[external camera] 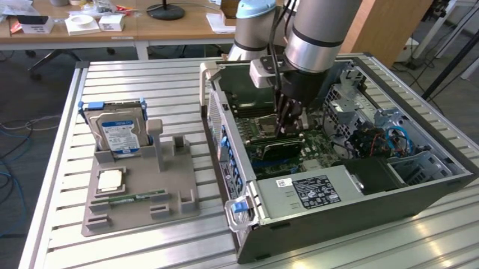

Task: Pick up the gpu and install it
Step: 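Press down on the gpu until it lock into place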

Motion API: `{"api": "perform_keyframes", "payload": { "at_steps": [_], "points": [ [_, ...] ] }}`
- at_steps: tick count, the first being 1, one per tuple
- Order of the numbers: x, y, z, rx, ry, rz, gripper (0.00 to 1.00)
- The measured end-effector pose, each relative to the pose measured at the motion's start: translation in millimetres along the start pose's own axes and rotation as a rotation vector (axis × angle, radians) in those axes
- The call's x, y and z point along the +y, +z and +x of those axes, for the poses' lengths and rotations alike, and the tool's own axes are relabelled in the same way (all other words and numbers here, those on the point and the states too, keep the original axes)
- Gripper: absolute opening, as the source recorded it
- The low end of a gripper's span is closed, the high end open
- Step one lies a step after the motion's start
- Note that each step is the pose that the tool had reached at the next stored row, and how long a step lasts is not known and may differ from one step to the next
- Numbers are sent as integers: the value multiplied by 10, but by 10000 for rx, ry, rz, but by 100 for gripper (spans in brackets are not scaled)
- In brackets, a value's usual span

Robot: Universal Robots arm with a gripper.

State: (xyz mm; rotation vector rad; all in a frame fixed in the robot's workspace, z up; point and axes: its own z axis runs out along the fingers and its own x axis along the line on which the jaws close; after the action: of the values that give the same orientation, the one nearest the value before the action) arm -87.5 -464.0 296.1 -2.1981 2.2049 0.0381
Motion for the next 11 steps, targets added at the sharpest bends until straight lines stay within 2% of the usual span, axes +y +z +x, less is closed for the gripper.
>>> {"api": "perform_keyframes", "payload": {
  "at_steps": [11],
  "points": [
    [0, 10, -52, -2, -1, 1, 10]
  ]
}}
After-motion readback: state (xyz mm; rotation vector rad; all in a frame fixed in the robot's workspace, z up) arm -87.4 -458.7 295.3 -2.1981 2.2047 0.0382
